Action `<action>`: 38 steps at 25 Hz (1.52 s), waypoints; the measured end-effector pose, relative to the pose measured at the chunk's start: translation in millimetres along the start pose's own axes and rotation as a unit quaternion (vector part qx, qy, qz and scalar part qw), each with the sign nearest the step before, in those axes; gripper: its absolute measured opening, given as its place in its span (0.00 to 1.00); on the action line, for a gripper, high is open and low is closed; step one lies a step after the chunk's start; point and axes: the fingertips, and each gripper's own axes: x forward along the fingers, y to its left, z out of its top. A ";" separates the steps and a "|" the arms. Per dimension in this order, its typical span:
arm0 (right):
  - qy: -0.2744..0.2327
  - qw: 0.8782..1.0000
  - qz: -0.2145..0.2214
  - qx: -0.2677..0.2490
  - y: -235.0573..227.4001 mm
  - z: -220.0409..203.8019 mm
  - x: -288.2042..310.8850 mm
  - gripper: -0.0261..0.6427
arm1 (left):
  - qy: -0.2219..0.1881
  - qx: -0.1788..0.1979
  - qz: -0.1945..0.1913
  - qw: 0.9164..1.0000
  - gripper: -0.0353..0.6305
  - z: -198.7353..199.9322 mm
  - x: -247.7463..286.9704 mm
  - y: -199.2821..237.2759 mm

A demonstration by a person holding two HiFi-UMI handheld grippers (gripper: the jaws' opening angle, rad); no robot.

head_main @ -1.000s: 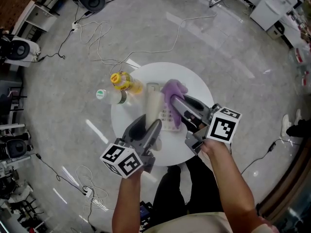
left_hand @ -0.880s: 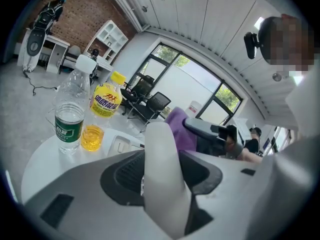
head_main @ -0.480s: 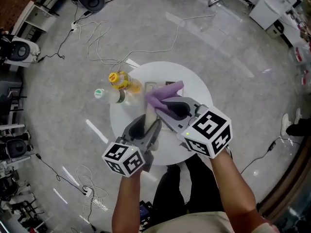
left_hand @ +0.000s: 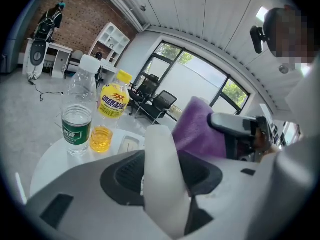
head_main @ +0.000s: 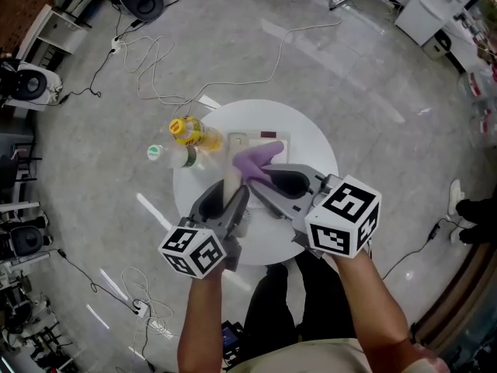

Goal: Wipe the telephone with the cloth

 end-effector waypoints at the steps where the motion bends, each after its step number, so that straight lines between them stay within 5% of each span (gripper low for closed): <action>1: -0.010 1.000 -0.009 0.001 -1.0 4.3 -4.0 0.11 | -0.002 0.001 0.006 1.000 0.37 1.4 -0.5 4.4; 10: -0.066 0.994 -0.088 0.004 -24.0 19.2 -50.0 0.11 | 0.000 0.024 0.056 0.998 0.37 3.3 11.9 34.0; 38: -0.012 0.982 -0.182 0.044 -92.4 -64.5 -114.1 0.11 | 0.022 0.125 0.167 0.978 0.37 -24.4 54.4 60.2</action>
